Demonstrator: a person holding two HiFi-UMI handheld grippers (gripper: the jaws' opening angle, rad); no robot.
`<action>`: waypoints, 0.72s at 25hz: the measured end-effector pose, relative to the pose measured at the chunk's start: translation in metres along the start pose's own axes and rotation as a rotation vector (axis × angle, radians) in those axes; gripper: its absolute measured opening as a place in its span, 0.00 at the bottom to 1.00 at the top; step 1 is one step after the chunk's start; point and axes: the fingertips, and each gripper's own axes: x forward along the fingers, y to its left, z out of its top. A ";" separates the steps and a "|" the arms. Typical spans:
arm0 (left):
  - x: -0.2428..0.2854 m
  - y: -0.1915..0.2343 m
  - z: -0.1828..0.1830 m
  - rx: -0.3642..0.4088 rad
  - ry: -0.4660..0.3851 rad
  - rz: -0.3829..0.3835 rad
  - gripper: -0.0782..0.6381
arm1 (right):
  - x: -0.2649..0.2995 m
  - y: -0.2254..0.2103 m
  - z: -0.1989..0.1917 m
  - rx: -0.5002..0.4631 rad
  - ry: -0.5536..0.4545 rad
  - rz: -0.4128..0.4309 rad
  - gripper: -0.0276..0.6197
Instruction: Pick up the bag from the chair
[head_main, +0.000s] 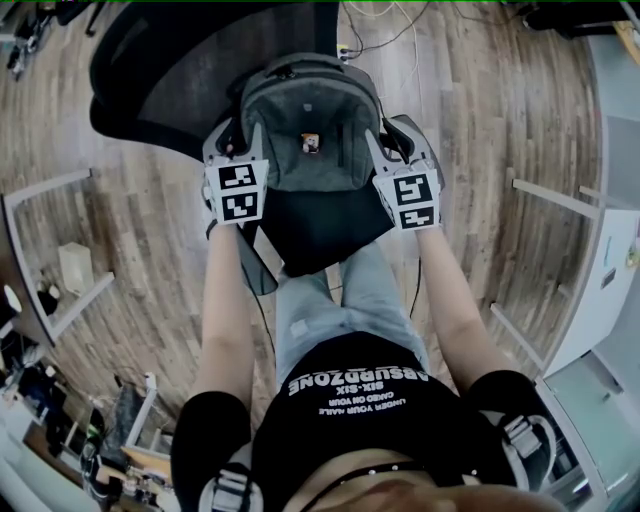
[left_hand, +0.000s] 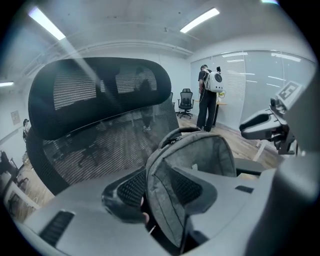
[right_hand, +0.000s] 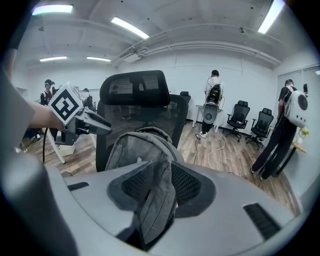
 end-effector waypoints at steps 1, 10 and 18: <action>0.003 0.001 -0.001 0.006 0.005 0.006 0.31 | 0.002 0.000 -0.002 -0.004 0.005 0.002 0.22; 0.033 -0.001 -0.017 0.113 0.058 0.034 0.39 | 0.024 -0.002 -0.020 -0.041 0.052 -0.002 0.25; 0.055 0.001 -0.026 0.150 0.125 0.012 0.39 | 0.043 -0.009 -0.029 -0.051 0.086 -0.005 0.28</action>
